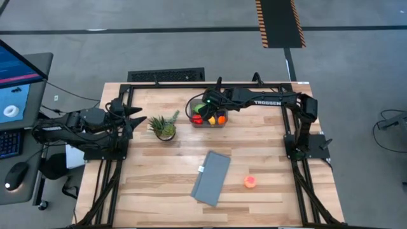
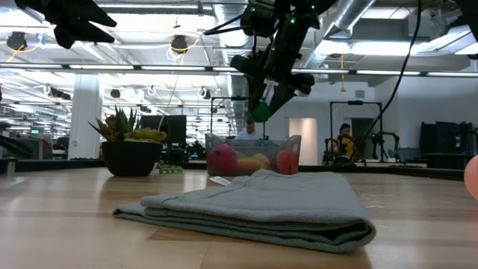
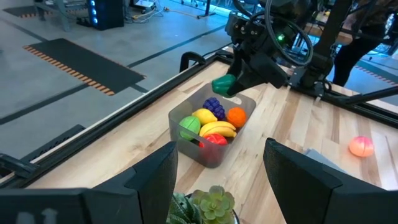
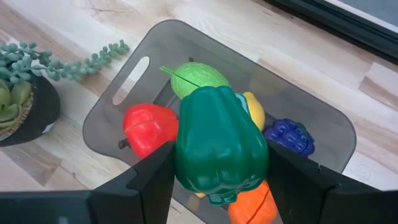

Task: Pick and placing Produce into tupperware
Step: Put the bell pepper into the black bin

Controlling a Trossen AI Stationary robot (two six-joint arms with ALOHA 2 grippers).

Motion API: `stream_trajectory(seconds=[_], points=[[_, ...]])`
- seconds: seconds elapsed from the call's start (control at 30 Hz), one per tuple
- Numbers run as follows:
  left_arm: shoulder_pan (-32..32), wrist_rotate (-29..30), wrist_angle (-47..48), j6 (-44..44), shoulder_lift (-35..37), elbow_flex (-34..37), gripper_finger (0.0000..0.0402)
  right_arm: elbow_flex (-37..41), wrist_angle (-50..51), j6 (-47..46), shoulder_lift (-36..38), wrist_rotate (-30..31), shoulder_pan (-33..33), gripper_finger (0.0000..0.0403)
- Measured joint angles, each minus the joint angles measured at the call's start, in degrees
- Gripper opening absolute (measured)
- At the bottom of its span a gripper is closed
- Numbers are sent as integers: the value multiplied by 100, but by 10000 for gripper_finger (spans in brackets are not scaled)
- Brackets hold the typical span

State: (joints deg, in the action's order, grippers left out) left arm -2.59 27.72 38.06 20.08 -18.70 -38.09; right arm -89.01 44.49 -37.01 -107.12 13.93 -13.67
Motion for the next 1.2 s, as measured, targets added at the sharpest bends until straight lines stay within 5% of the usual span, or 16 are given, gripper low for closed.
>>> stream_trajectory(seconds=[1.2], points=[[0,167,114,-56,0,0,227,26,-443,6,-849,-657,-173,246]])
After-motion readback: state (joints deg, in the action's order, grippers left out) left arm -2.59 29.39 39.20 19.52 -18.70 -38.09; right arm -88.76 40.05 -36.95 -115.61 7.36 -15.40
